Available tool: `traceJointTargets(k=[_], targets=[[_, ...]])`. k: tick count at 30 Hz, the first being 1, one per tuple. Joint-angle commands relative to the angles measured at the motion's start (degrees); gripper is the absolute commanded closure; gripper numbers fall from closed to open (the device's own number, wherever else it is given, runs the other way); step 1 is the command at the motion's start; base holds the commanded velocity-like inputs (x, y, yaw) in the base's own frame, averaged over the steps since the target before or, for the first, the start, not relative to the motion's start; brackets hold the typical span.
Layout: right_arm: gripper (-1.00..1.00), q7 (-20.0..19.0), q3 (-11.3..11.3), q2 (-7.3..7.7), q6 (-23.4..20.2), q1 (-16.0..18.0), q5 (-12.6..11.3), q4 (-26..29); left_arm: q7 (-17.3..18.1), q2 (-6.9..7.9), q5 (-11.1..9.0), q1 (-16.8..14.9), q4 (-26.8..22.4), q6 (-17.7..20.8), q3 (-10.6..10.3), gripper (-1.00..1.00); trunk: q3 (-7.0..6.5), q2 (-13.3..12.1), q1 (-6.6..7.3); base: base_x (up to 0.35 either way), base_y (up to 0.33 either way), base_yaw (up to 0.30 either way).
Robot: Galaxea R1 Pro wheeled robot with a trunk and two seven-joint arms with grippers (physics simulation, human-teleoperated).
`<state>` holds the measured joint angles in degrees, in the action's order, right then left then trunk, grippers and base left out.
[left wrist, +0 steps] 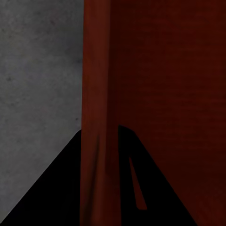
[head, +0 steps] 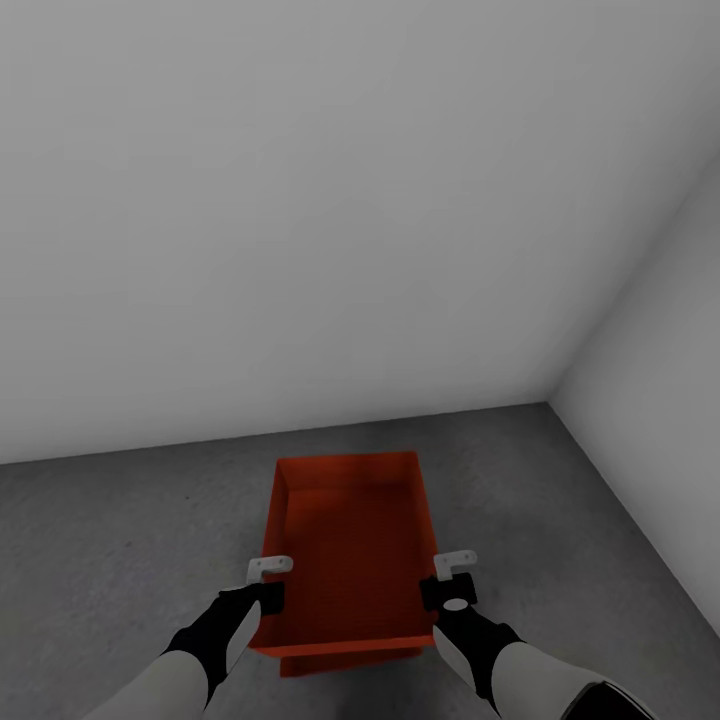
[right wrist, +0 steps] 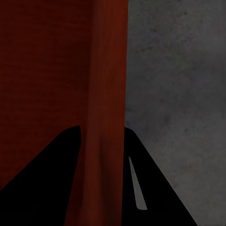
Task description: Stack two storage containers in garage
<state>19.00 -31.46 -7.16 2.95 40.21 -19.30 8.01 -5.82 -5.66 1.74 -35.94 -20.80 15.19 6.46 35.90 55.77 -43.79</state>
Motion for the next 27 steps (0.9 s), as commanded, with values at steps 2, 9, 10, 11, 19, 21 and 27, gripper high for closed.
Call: traceJointTargets(k=[2,9,10,11,19,21,27], targets=[[1.0,0.16,0.87,0.57,0.31,0.04,-1.36,-0.19,-0.34,2.23,0.94,-0.01,-0.3,0.38,0.12,1.0,0.05,0.04,0.0,0.0,0.0,0.0],[1.0,0.16,0.87,0.57,0.31,0.04,-1.36,-0.19,-0.31,2.23,0.9,-0.01,-0.29,0.39,0.03,1.0,0.05,0.04,0.0,0.0,0.0,0.0],[1.0,0.16,0.87,0.57,0.31,0.04,-1.36,-0.19,-0.32,2.23,0.9,-0.01,-0.29,0.4,0.03,1.0,0.05,0.04,0.0,0.0,0.0,0.0],[1.0,0.16,0.87,0.57,0.31,0.04,-1.36,-0.19,-0.32,2.23,0.9,-0.01,-0.29,0.42,0.03,1.0,0.05,0.04,0.0,0.0,0.0,0.0],[1.0,0.16,0.87,0.57,0.31,0.04,-1.36,-0.19,-0.33,2.21,0.9,-0.01,-0.3,0.46,0.04,1.0,0.05,0.04,0.0,-0.167,0.0,0.0],[1.0,0.16,0.87,0.57,0.31,0.04,-1.36,-0.19,-0.32,2.22,0.9,-0.01,-0.3,0.46,0.01,1.0,0.05,0.04,0.0,-0.107,0.0,0.0],[1.0,0.16,0.87,0.57,0.31,0.04,-1.36,-0.19,-0.33,2.23,0.9,-0.01,-0.3,0.46,-0.04,1.0,0.05,0.04,0.0,-0.028,0.0,0.0]])
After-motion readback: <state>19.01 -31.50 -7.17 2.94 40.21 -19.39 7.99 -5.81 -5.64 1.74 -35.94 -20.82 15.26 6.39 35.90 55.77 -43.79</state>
